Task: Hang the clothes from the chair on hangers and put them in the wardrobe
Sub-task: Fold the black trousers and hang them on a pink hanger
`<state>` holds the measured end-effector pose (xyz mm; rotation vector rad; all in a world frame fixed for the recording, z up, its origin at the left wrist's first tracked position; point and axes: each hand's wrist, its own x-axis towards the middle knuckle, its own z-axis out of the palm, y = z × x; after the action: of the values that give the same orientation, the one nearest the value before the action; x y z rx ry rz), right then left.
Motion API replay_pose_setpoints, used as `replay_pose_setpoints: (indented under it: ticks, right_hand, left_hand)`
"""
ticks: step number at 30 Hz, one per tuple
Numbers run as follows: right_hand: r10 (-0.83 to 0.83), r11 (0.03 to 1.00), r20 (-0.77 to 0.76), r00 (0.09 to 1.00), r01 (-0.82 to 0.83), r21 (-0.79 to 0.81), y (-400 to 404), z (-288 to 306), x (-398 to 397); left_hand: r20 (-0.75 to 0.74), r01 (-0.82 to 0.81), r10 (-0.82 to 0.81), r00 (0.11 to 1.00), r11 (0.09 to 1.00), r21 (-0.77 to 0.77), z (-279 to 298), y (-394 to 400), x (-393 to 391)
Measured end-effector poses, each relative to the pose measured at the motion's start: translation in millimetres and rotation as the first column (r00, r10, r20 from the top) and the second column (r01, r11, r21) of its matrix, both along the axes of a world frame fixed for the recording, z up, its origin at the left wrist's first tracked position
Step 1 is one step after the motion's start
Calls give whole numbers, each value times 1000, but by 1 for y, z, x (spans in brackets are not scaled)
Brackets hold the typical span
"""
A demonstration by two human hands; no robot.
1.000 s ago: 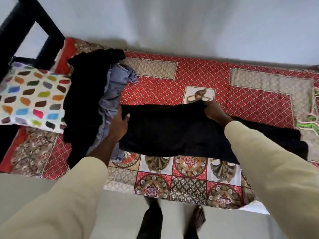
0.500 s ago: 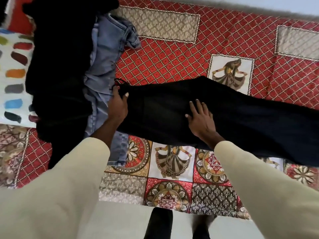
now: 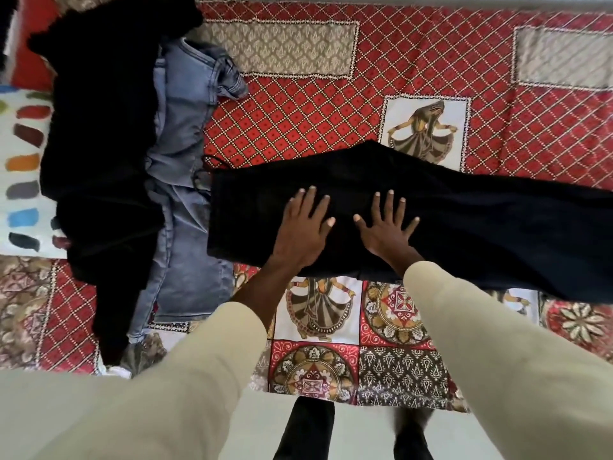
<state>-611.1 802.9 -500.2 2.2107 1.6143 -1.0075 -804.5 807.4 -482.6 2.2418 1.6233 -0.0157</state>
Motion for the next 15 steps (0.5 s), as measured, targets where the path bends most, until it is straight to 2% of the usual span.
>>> replay_pose_setpoints:
  ticks: [1, 2, 4, 7, 9, 11, 13, 15]
  right_hand:
    - [37, 999, -9, 999, -37, 23, -2, 0, 4]
    - [77, 996, -24, 997, -76, 54, -5, -1, 14]
    - [196, 972, -35, 980, -189, 140, -16, -2, 36]
    - [375, 902, 45, 926, -375, 213, -45, -3, 90]
    - [374, 895, 98, 922, -387, 222, -67, -7, 128]
    - [298, 916, 153, 942, -328, 233, -90, -9, 182]
    - [250, 926, 188, 950, -291, 239, -113, -9, 239]
    - [261, 919, 195, 945, -305, 249, -132, -9, 289]
  left_hand:
    - [-57, 76, -84, 995, 988, -131, -6, -10, 12]
    - [-108, 75, -97, 989, 979, -187, -13, -15, 22]
    - [-186, 21, -55, 981, 983, -181, -23, -17, 26]
    - [-276, -80, 23, 961, 977, -196, -22, -18, 34]
    - [-384, -217, 128, 915, 956, -198, -13, -20, 50]
    - [-465, -303, 217, 858, 946, -118, -5, -27, 97]
    - [-373, -213, 193, 908, 977, -15, 0, -36, 168]
    - [-147, -42, 39, 988, 999, -16, 3, -49, 249]
